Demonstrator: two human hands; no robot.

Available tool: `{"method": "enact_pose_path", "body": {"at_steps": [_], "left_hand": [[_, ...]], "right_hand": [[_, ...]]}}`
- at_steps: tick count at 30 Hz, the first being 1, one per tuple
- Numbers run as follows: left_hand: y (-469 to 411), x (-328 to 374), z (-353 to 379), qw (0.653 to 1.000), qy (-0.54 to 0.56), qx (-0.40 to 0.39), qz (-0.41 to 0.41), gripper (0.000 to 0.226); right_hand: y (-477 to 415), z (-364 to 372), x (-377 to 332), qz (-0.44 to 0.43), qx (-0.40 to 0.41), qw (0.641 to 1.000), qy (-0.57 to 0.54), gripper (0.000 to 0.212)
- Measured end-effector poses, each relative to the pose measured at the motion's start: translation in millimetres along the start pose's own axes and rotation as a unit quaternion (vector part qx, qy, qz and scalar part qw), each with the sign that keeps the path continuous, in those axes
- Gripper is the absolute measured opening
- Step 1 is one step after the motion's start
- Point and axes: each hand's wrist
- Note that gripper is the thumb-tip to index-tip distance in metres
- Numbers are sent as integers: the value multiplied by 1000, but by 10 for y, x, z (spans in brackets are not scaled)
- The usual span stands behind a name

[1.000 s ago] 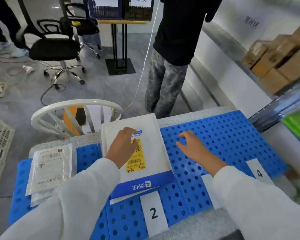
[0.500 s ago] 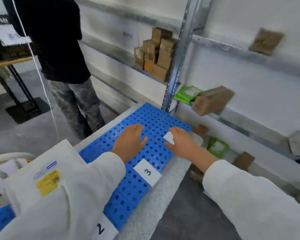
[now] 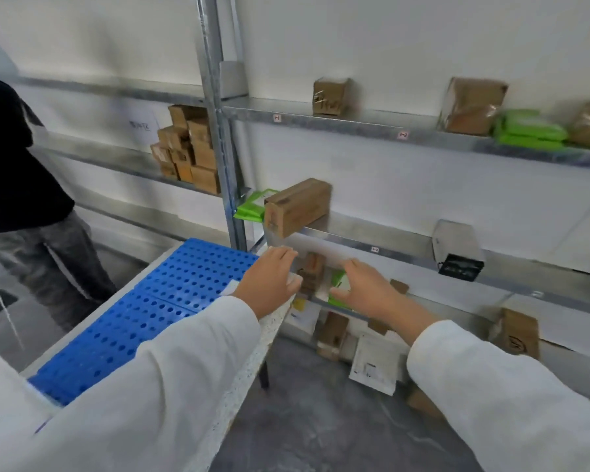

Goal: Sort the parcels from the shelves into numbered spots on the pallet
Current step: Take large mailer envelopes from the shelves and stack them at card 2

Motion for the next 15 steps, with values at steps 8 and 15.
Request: {"method": "enact_pose_path", "body": {"at_steps": [8,15], "left_hand": [[-325,848,597,998,-21,-44,38,55],[-369,1229,1050,997,-6,-71,37,56]], "right_hand": [[567,138,1083,64,-6,998,-26,65],[712,403,1442,81,-33,995,-51,62]]}}
Point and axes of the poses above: each hand's wrist, its own y-axis away from the middle knuckle, its own z-axis out of the palm, x = y × z, and after that the axes turned 9 degrees about y, right-handed
